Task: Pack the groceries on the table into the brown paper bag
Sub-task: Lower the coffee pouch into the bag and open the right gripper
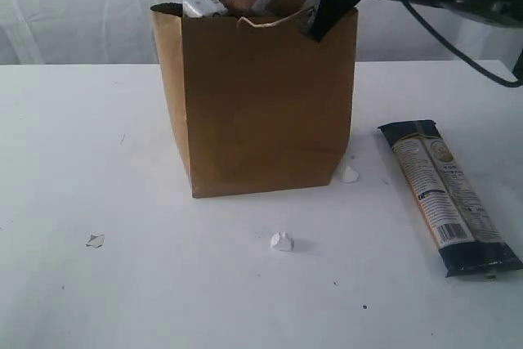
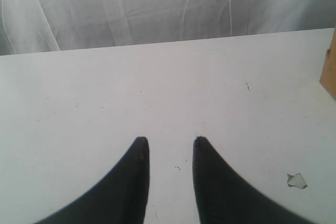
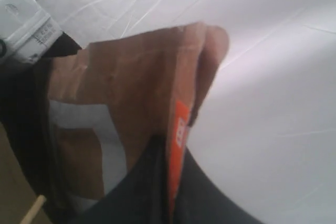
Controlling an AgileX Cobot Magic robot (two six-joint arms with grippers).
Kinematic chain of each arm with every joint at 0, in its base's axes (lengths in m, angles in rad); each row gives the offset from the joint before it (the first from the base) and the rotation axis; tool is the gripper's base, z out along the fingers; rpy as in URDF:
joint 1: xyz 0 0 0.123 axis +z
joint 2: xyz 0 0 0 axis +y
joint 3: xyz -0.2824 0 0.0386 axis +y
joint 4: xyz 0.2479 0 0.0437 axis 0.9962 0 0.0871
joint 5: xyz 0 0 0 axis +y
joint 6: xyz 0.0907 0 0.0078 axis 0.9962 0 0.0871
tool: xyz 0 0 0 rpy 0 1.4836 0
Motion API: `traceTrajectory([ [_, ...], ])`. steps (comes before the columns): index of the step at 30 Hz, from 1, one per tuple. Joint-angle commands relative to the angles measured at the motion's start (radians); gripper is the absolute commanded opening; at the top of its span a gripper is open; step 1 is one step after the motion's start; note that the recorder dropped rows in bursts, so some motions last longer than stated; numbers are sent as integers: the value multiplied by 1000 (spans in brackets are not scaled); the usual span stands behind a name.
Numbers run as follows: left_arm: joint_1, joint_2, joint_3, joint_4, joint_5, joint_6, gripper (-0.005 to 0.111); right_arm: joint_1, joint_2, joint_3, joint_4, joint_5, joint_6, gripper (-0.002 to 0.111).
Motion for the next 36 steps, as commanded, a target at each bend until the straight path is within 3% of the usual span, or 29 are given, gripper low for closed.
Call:
traceTrajectory([
  [1, 4, -5, 2, -8, 0, -2, 35, -2, -10, -13, -12, -11, -21, 0],
  [8, 4, -5, 2, -8, 0, -2, 35, 33, -10, -13, -49, -7, -3, 0],
  [15, 4, -5, 2, -8, 0, -2, 35, 40, -36, -13, -56, 155, 10, 0],
  [36, 4, -5, 2, -8, 0, -2, 35, 51, -35, 22, -55, 97, 58, 0],
])
